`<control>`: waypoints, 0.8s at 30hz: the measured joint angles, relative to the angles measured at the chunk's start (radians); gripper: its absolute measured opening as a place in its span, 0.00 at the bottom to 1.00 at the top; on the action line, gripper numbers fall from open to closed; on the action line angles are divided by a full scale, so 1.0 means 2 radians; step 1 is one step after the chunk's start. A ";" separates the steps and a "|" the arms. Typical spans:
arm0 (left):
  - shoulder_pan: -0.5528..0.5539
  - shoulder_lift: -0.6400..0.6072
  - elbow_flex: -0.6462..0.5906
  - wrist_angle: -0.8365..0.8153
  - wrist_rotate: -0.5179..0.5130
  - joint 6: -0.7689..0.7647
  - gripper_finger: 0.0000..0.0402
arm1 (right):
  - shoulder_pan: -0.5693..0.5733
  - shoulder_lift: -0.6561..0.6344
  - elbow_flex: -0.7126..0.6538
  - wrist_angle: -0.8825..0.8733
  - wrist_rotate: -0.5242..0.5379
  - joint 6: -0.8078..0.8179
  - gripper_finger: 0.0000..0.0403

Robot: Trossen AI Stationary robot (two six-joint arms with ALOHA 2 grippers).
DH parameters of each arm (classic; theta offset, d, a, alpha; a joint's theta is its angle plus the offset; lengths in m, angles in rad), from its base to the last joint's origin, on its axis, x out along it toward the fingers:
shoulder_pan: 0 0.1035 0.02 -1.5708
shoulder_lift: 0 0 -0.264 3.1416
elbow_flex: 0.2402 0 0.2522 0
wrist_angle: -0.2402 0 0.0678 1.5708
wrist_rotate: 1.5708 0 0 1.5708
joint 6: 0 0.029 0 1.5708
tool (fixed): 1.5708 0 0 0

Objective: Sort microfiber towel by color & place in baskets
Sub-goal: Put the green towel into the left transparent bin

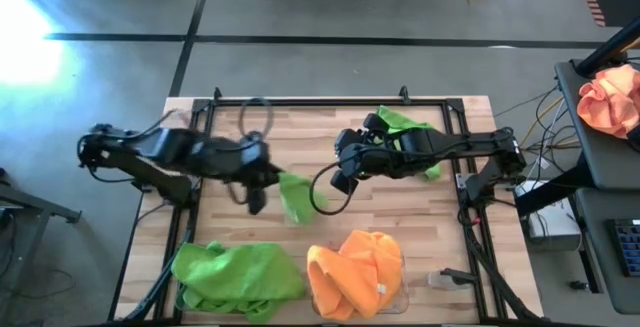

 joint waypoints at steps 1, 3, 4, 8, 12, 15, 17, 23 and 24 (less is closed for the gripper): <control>-0.012 -0.010 0.000 0.000 -0.001 -0.012 0.00 | -0.002 0.000 0.000 0.000 0.000 0.000 0.36; -0.040 -0.031 0.000 0.007 -0.006 -0.031 0.00 | -0.005 0.000 0.000 0.000 0.000 0.000 0.36; -0.055 -0.041 0.000 0.012 -0.012 -0.041 0.00 | -0.006 0.000 0.000 0.000 0.000 0.000 0.36; -0.124 -0.078 0.000 0.038 -0.054 -0.056 0.00 | -0.010 0.000 0.000 -0.001 0.000 0.007 0.35; -0.192 -0.103 0.000 0.066 -0.098 -0.056 0.00 | -0.013 0.000 0.000 -0.015 0.000 0.008 0.35; -0.237 -0.113 0.000 0.076 -0.119 -0.057 0.00 | -0.014 0.000 0.000 -0.027 -0.001 0.008 0.35; -0.262 -0.116 0.000 0.083 -0.120 -0.062 0.00 | -0.014 0.000 0.000 -0.039 -0.001 0.010 0.35; -0.332 -0.111 0.000 0.087 -0.118 -0.119 0.00 | -0.014 0.000 0.000 -0.092 -0.001 0.047 0.34; -0.342 -0.108 0.000 0.088 -0.118 -0.130 0.00 | -0.014 0.000 0.000 -0.102 -0.001 0.049 0.34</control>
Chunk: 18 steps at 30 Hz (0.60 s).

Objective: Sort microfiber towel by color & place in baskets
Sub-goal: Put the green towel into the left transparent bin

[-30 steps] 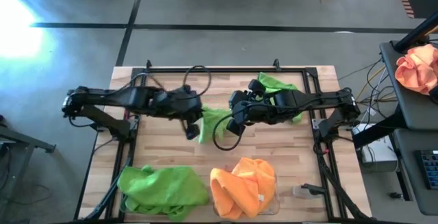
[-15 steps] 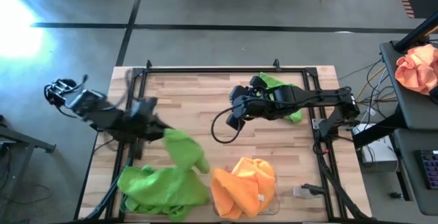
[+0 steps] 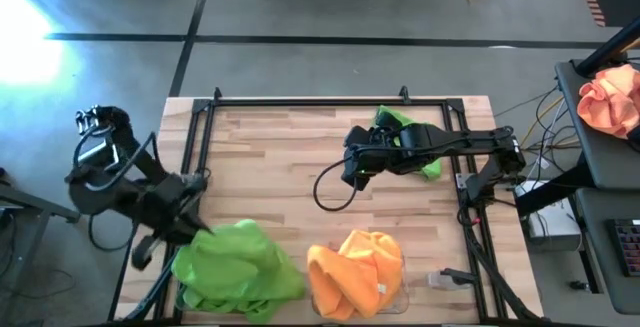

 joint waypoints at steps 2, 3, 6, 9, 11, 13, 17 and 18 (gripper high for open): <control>-0.016 0.007 0.000 0.001 0.000 -0.022 0.00 | 0.000 0.000 0.000 -0.019 0.000 0.008 0.35; -0.022 0.011 0.000 0.001 0.000 -0.032 0.00 | 0.000 0.000 0.000 -0.027 0.000 0.009 0.35; -0.031 0.023 0.000 0.000 -0.019 -0.062 0.00 | 0.000 0.000 0.000 -0.048 0.000 0.014 0.35; -0.032 0.034 0.000 -0.019 -0.040 -0.095 0.00 | 0.000 0.000 0.000 -0.066 -0.002 0.026 0.34; -0.032 0.041 0.000 -0.043 -0.050 -0.127 0.00 | 0.000 0.000 0.000 -0.075 -0.009 0.038 0.34; -0.033 0.050 0.000 -0.073 -0.063 -0.171 0.00 | 0.001 0.000 0.000 -0.082 -0.026 0.050 0.33; -0.041 0.075 0.000 -0.127 -0.065 -0.267 0.00 | 0.003 0.000 0.000 -0.086 -0.064 0.051 0.34; -0.044 0.082 0.000 -0.138 -0.065 -0.288 0.00 | 0.005 0.000 0.000 -0.086 -0.067 0.051 0.34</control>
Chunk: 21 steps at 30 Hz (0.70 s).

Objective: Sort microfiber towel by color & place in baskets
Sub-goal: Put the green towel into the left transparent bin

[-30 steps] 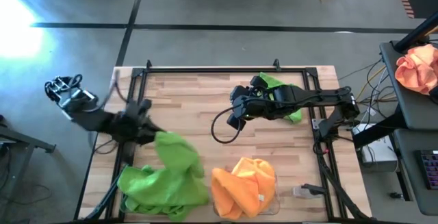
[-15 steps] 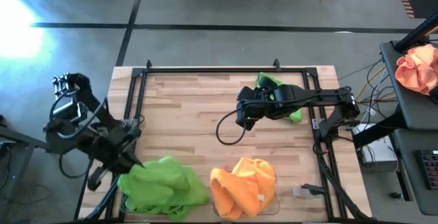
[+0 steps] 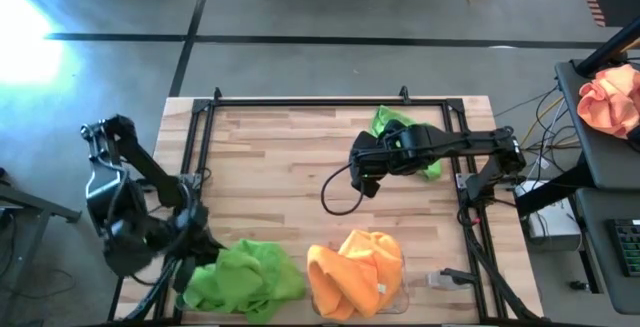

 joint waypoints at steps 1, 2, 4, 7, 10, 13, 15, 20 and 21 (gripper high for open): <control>-0.005 0.007 0.000 -0.011 0.002 -0.020 0.00 | 0.002 0.000 0.000 0.000 0.000 0.000 0.34; -0.010 0.013 0.000 -0.023 0.002 -0.042 0.00 | 0.003 0.000 0.000 0.000 0.000 0.000 0.34; -0.021 0.025 0.000 -0.043 0.002 -0.087 0.00 | 0.004 0.000 0.000 0.000 0.000 -0.001 0.33; -0.039 0.045 0.000 -0.073 0.001 -0.140 0.00 | 0.005 0.000 0.000 0.000 0.000 -0.001 0.33; -0.053 0.064 0.000 -0.115 0.001 -0.178 0.00 | 0.005 0.000 0.000 0.000 0.001 -0.001 0.32; -0.061 0.083 0.000 -0.173 0.003 -0.201 0.00 | 0.004 0.000 0.000 0.000 0.001 -0.001 0.33; -0.062 0.091 0.000 -0.215 0.008 -0.210 0.00 | 0.004 0.000 0.000 0.001 0.001 -0.001 0.33; -0.063 0.106 -0.006 -0.267 0.033 -0.221 0.00 | 0.004 0.000 0.000 0.001 0.001 0.008 0.32; -0.063 0.107 -0.008 -0.266 0.036 -0.221 0.00 | 0.004 0.000 0.000 0.001 0.001 0.011 0.31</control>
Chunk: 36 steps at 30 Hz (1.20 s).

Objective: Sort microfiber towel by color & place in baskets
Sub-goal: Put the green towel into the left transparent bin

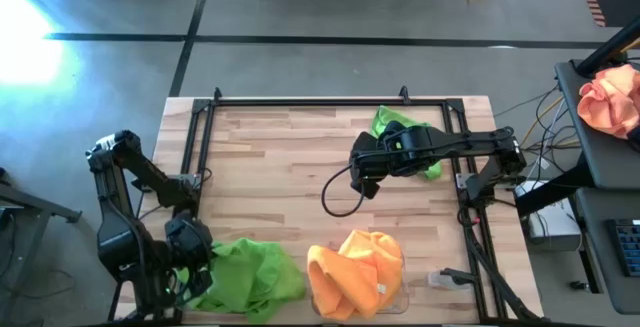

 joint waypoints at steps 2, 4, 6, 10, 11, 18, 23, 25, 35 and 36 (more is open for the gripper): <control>0.000 0.004 -0.001 0.001 0.007 0.000 0.00 | 0.000 0.000 0.000 0.000 0.000 0.007 0.31; 0.000 0.009 -0.001 0.003 0.007 0.000 0.00 | 0.000 0.000 0.000 0.000 0.000 0.014 0.31; 0.000 0.011 -0.001 0.003 0.007 0.000 0.02 | 0.000 0.000 0.000 0.000 0.000 0.015 0.32; 0.000 0.011 -0.001 0.005 0.012 0.004 0.09 | 0.000 0.000 0.000 0.000 0.000 0.015 0.32; 0.000 0.011 -0.001 0.005 0.016 0.004 0.11 | 0.000 0.000 0.000 0.000 0.000 0.015 0.32; 0.000 0.011 -0.002 0.019 0.033 0.005 0.30 | 0.000 0.000 0.000 0.000 0.000 0.014 0.30; 0.005 0.010 0.042 0.026 0.016 0.021 0.40 | 0.000 0.000 0.000 0.000 0.000 0.011 0.31; 0.006 0.011 0.077 0.025 -0.009 0.041 0.41 | 0.000 0.000 0.000 0.000 0.000 0.005 0.31; 0.022 0.077 0.289 -0.033 -0.142 0.199 0.42 | 0.000 0.000 0.000 -0.002 0.000 -0.015 0.29; 0.030 0.087 0.305 -0.053 -0.148 0.210 0.42 | 0.000 0.000 0.000 -0.004 0.000 -0.016 0.29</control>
